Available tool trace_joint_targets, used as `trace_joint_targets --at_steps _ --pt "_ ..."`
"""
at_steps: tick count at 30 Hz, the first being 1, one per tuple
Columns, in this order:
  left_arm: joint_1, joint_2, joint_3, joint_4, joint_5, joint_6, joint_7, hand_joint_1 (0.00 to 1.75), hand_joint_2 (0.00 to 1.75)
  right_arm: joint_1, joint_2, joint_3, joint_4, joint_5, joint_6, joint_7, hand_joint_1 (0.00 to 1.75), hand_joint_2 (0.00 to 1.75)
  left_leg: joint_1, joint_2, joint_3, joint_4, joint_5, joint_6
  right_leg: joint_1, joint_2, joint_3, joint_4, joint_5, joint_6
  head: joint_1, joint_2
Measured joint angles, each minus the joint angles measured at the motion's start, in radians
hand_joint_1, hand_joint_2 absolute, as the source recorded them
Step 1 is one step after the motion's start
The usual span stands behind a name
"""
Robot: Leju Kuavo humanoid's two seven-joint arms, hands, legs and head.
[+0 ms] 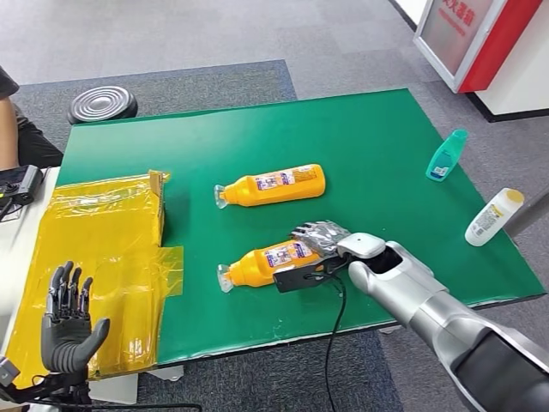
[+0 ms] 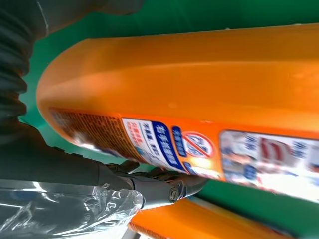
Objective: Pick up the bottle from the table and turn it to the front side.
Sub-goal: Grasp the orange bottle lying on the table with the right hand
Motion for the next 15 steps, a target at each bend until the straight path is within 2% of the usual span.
trace_joint_targets --at_steps 15 --pt "-0.007 0.002 -0.006 0.01 0.001 0.004 0.0 0.0 1.75 -0.016 0.0 0.019 0.05 -0.015 -0.012 0.002 0.0 1.75 0.0 0.0 0.0 0.0 0.0 0.0 0.0 0.0 0.0 0.0 0.0 0.0 0.0 0.0"
